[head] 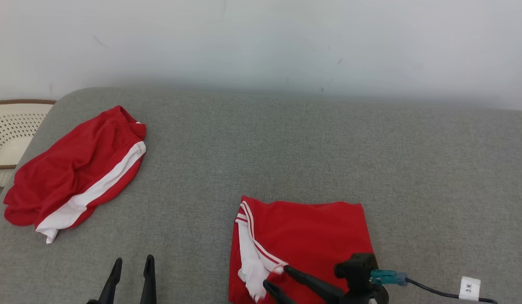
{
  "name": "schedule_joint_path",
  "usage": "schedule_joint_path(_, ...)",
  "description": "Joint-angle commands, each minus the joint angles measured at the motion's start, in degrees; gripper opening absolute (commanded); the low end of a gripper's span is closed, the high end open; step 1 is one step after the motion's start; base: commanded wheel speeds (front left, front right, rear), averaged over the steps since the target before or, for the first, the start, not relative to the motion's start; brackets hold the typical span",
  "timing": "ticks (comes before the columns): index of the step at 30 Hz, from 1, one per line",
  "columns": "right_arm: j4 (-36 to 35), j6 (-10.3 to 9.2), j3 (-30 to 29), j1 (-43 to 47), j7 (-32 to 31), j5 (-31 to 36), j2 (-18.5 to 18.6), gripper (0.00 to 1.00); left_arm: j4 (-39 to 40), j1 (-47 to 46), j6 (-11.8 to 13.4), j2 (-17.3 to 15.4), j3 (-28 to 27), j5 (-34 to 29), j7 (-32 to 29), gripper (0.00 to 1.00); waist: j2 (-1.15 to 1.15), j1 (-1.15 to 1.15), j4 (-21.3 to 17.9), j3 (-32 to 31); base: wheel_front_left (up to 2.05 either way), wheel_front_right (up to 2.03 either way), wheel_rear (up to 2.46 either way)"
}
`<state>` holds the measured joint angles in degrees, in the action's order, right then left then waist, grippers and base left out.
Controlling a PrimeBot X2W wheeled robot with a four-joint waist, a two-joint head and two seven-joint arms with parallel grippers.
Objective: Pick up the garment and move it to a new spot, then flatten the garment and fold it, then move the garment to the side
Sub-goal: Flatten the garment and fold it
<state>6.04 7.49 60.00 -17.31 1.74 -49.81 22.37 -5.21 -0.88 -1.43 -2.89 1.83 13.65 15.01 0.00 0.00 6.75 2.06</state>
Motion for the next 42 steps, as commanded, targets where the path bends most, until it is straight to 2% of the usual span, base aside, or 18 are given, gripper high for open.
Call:
schedule_joint_path(1, -0.8, 0.0, -0.3, -0.6, 1.0, -0.8, 0.5, 1.0, 0.2, 0.8, -0.1, 0.0, -0.3, 0.0, 0.2, 1.0, 0.0, 0.0, -0.2, 0.0, 0.0, 0.0, 0.0)
schedule_joint_path(7, -1.4, 0.0, -2.7, -1.1, 3.9, -2.2, 2.0, 1.0, 0.0, 0.6, -0.5, 0.0, -0.7, -0.2, 0.2, 1.0, 0.0, 0.0, -0.6, 0.1, 0.0, 0.0, 0.0)
schedule_joint_path(14, 3.1, 0.0, -9.4, -1.1, 8.7, 2.2, 2.5, 1.0, 0.2, 0.5, -0.3, 0.0, -1.0, -0.4, 0.2, 1.0, 0.0, 0.0, -0.6, 0.0, 0.0, 0.0, 0.0)
schedule_joint_path(19, 8.1, 0.0, -14.7, 0.1, 10.8, 11.0, 0.6, 1.0, 0.6, 0.9, -0.3, 0.0, -1.3, -0.5, 0.2, 1.0, 0.0, 0.0, -0.5, 0.1, 0.0, 0.0, 0.0)
schedule_joint_path(28, 13.6, 0.0, -21.8, 2.7, 12.5, 18.5, -4.4, 1.0, 1.1, 0.8, -0.1, 0.0, -1.4, -0.2, 0.2, 1.0, 0.0, 0.0, -0.5, 1.0, 0.0, 0.0, 0.0)
schedule_joint_path(29, 15.3, 0.0, -23.5, 2.5, 12.9, 20.6, -5.6, 0.71, 1.1, 0.5, -0.1, 0.0, -1.3, -0.1, 0.2, 1.0, 0.0, 0.0, -0.5, 1.3, 0.0, 0.0, 0.0)
schedule_joint_path(30, 15.3, 0.0, -23.5, 2.5, 12.9, 20.6, -5.6, 0.71, 1.1, 0.5, -0.1, 0.0, -1.3, -0.1, 0.2, 1.0, 0.0, 0.0, -0.5, 1.3, 0.0, 0.0, 0.0)
schedule_joint_path(31, 16.2, 0.0, -24.3, 2.3, 13.0, 21.2, -6.4, 0.35, 1.1, 0.4, -0.1, 0.0, -1.3, 0.0, 0.2, 1.0, 0.0, 0.0, -0.6, 1.5, 0.0, 0.0, 0.0)
schedule_joint_path(33, 17.7, 0.0, -25.7, 1.6, 13.3, 22.1, -8.3, 0.0, 1.1, 0.0, -0.1, 0.0, -1.1, 0.0, 0.2, 1.0, 0.0, 0.0, -0.5, 1.8, 0.0, 0.0, 0.0)
schedule_joint_path(42, 25.6, 0.0, -29.3, -1.5, 13.5, 30.5, -13.5, 0.0, 1.3, -1.3, -0.3, 0.0, -0.3, -0.1, 0.2, 1.0, 0.0, 0.0, 0.6, 2.9, 0.0, 0.0, 0.0)
